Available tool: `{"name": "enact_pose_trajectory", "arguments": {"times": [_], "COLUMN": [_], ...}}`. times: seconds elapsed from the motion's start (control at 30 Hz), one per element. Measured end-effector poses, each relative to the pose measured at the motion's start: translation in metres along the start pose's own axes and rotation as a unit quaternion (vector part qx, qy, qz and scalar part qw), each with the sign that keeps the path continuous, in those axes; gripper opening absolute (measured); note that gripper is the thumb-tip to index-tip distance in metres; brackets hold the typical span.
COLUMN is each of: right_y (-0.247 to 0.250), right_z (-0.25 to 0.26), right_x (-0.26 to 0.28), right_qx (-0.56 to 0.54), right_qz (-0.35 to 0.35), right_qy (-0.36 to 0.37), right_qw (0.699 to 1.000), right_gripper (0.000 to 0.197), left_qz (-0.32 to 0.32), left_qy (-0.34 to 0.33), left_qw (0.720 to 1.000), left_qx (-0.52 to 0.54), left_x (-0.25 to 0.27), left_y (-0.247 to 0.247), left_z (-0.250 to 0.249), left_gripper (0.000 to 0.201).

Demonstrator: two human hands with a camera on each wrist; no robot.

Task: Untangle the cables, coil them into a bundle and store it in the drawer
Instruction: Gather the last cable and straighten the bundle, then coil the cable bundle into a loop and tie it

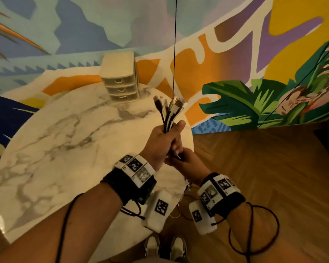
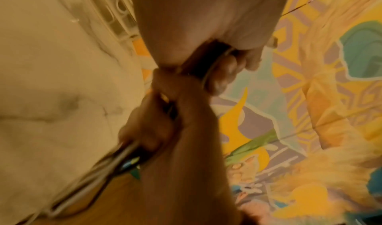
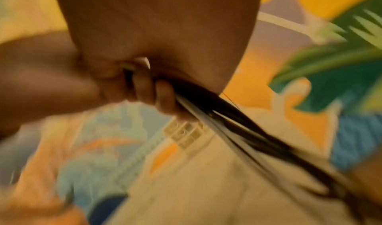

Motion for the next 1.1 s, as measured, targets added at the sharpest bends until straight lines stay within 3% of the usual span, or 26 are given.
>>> {"name": "enact_pose_trajectory", "arguments": {"times": [0.1, 0.17, 0.27, 0.3, 0.37, 0.43, 0.47, 0.53, 0.63, 0.83, 0.9, 1.0, 1.1], "right_y": [-0.01, -0.019, -0.034, -0.03, -0.004, 0.026, 0.035, 0.033, 0.01, -0.001, 0.001, -0.01, -0.016], "right_z": [-0.011, -0.012, -0.005, -0.001, 0.02, 0.055, 0.073, 0.108, 0.134, 0.136, 0.129, 0.126, 0.14], "right_x": [-0.002, -0.008, -0.012, -0.014, -0.021, -0.032, -0.038, -0.046, -0.046, -0.041, -0.043, -0.045, -0.046], "right_qx": [0.09, 0.105, 0.106, 0.064, -0.042, -0.118, -0.129, -0.105, -0.019, 0.153, 0.149, 0.046, 0.033], "right_qz": [0.009, 0.021, 0.094, 0.09, 0.003, -0.099, -0.116, -0.083, 0.011, 0.031, 0.038, 0.077, 0.055], "right_qy": [-0.02, -0.021, -0.005, 0.004, 0.02, 0.059, 0.07, 0.101, 0.125, 0.153, 0.115, 0.064, 0.118], "right_qw": [0.996, 0.994, 0.99, 0.994, 0.999, 0.986, 0.982, 0.986, 0.992, 0.976, 0.981, 0.994, 0.991], "right_gripper": [0.039, 0.041, 0.013, 0.013, 0.033, 0.041, 0.042, 0.044, 0.045, 0.04, 0.042, 0.049, 0.047], "left_qz": [-0.005, -0.033, -0.072, -0.079, -0.086, -0.074, -0.06, -0.038, -0.051, -0.065, -0.06, -0.059, -0.073], "left_qy": [0.015, 0.017, 0.018, 0.01, -0.009, -0.03, -0.036, -0.045, -0.069, -0.069, -0.057, -0.057, -0.059], "left_qw": [0.997, 0.996, 0.996, 0.997, 0.996, 0.994, 0.991, 0.985, 0.988, 0.987, 0.985, 0.988, 0.987], "left_qx": [0.071, 0.08, 0.041, 0.022, -0.025, -0.079, -0.113, -0.162, -0.131, -0.133, -0.15, -0.129, -0.131], "left_x": [-0.006, -0.006, -0.002, 0.001, 0.009, 0.017, 0.021, 0.027, 0.034, 0.039, 0.04, 0.045, 0.046], "left_y": [0.02, 0.031, 0.04, 0.042, 0.044, 0.039, 0.033, 0.021, 0.027, 0.041, 0.041, 0.038, 0.042], "left_z": [-0.013, -0.014, -0.011, -0.013, -0.018, -0.022, -0.022, -0.026, -0.039, -0.039, -0.035, -0.043, -0.051], "left_gripper": [0.035, 0.04, 0.046, 0.046, 0.042, 0.028, 0.02, 0.014, 0.028, 0.024, 0.025, 0.022, 0.009]}}
Point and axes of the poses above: each hand's wrist, its own x-axis away from the middle knuckle, its own y-axis out of the back of the hand, z = x × y, the point moved 10 cm from there along -x, towards the middle knuckle, and after that the axes turned 11 degrees about y, right-handed, at the moved point
